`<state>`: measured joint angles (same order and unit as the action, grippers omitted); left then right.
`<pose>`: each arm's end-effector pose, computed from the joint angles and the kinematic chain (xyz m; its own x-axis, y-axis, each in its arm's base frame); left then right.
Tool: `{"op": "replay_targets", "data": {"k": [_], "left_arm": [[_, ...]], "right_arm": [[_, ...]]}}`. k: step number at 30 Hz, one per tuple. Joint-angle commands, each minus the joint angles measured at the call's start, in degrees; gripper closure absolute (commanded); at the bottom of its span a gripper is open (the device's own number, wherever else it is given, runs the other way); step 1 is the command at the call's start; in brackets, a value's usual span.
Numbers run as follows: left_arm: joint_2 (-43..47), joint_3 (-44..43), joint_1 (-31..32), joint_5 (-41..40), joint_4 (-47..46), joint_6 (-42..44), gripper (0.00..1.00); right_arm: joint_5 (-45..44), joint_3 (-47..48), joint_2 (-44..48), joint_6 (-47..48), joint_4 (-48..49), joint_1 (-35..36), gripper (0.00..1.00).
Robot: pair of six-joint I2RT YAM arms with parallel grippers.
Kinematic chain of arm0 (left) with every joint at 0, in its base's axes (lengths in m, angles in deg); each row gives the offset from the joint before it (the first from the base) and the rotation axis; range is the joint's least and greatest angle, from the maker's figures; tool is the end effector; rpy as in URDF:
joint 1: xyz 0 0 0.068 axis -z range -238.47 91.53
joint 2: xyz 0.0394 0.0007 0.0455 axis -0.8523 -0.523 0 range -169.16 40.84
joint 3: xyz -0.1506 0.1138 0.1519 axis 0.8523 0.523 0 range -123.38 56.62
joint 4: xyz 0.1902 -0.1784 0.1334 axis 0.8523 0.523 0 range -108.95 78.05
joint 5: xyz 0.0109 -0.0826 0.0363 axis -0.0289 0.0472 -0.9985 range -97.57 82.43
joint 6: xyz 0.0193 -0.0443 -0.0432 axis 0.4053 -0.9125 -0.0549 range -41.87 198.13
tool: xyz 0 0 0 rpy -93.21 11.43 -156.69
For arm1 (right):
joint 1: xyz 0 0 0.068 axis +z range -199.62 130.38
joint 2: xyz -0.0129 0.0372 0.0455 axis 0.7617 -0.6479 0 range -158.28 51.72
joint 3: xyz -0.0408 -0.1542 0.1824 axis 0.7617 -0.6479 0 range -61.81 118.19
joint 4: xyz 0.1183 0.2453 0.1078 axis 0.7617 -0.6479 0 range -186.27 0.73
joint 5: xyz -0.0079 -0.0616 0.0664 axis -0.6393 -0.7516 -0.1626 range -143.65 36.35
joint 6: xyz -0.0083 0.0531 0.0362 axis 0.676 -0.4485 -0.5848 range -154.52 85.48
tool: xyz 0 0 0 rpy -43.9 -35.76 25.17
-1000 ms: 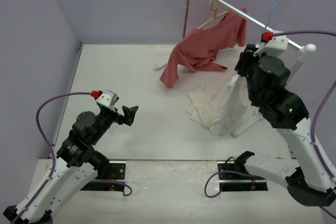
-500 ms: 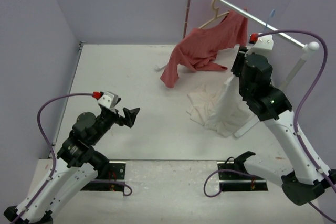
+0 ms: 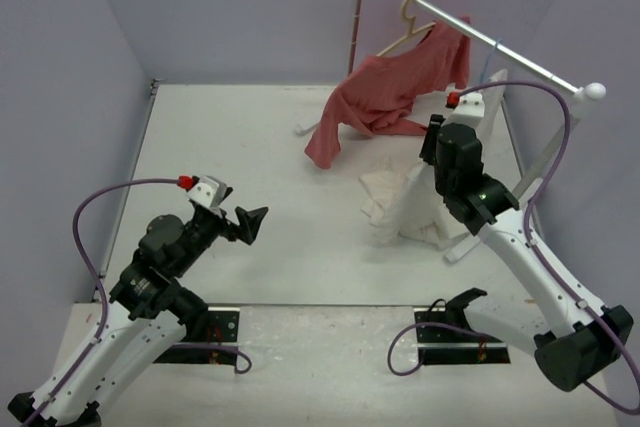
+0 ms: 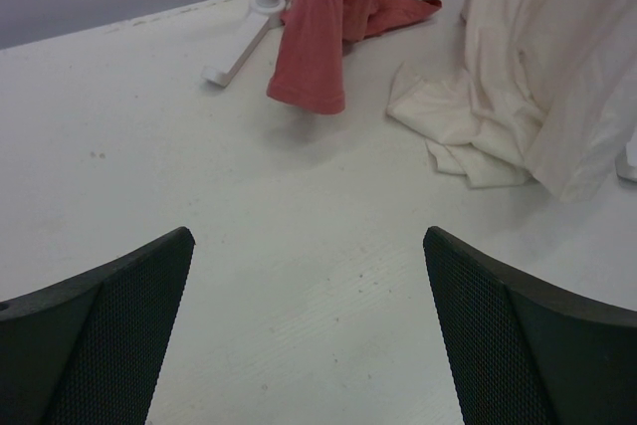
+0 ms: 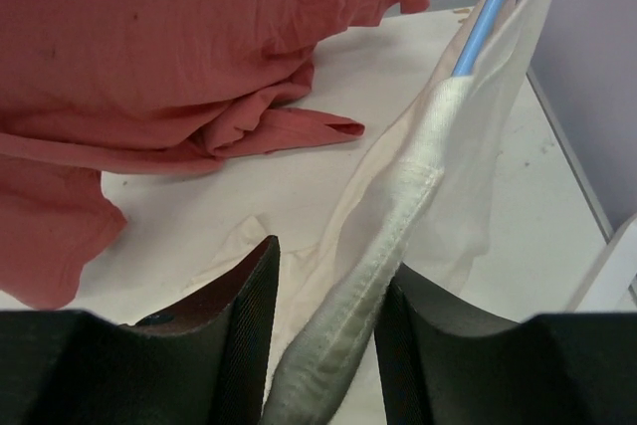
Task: Place the t-shirt on the hanger
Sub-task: Place the hanger at the clothesline, then reset both arms
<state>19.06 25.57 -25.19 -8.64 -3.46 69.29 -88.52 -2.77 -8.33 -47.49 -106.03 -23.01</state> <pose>0.1620 -0.1052 0.2902 -0.1716 -0.0713 -0.9826 0.5129 0.8451 -0.1508 0.2752 0.1055 0.3347 -0.2391 0.0861 -0.9672 0.1774 0.9832 0.0437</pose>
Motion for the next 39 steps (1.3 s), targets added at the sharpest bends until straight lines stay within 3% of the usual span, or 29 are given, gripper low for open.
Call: {"op": "replay_targets", "data": {"k": [1, 3, 8, 11, 15, 18, 25, 33, 36, 39], "left_arm": [[0.48, 0.54, -0.14, 0.72, -1.69, 0.23, 0.00], [0.72, 0.67, -0.09, 0.33, -1.65, 0.23, 0.00], [-0.32, 0.61, -0.14, -3.08, -1.62, -0.51, 0.00], [-1.33, -0.15, -0.23, -6.25, -0.72, -1.35, 0.00], [-0.45, -0.18, -0.23, -12.88, -0.36, -2.70, 0.00], [-0.41, -1.24, -0.32, -19.70, 1.97, -5.53, 0.00], [-3.60, -4.74, -2.20, -31.00, 5.81, -8.81, 0.00], [-4.55, -6.28, -13.25, -30.70, 5.83, -10.44, 0.00], [-4.25, -8.74, -13.41, -31.38, 8.57, -10.56, 0.00], [-3.50, -12.11, -13.41, -32.38, 10.82, -10.93, 0.00]], "right_arm": [[2.98, -0.86, -3.39, -3.71, 4.37, -2.51, 0.78], [2.67, -0.16, -4.00, -3.84, 4.04, -2.61, 0.65], [1.95, 1.04, -2.59, -3.44, 2.87, -3.12, 0.54], [3.33, 1.53, -2.60, -3.29, 1.72, -3.48, 0.31], [7.44, 3.36, 0.82, -4.88, -1.58, -3.40, 0.09], [8.26, 6.29, 2.69, -5.61, -6.27, -3.48, 0.01], [11.70, 6.84, 11.54, -8.17, -16.46, -3.42, 0.01], [16.93, 11.96, 20.31, -5.13, -28.38, -3.49, 0.01], [15.91, 14.61, 22.70, -4.08, -33.21, -3.40, 0.01], [9.00, 17.96, 25.43, -4.87, -40.08, -3.43, 0.01]]}}
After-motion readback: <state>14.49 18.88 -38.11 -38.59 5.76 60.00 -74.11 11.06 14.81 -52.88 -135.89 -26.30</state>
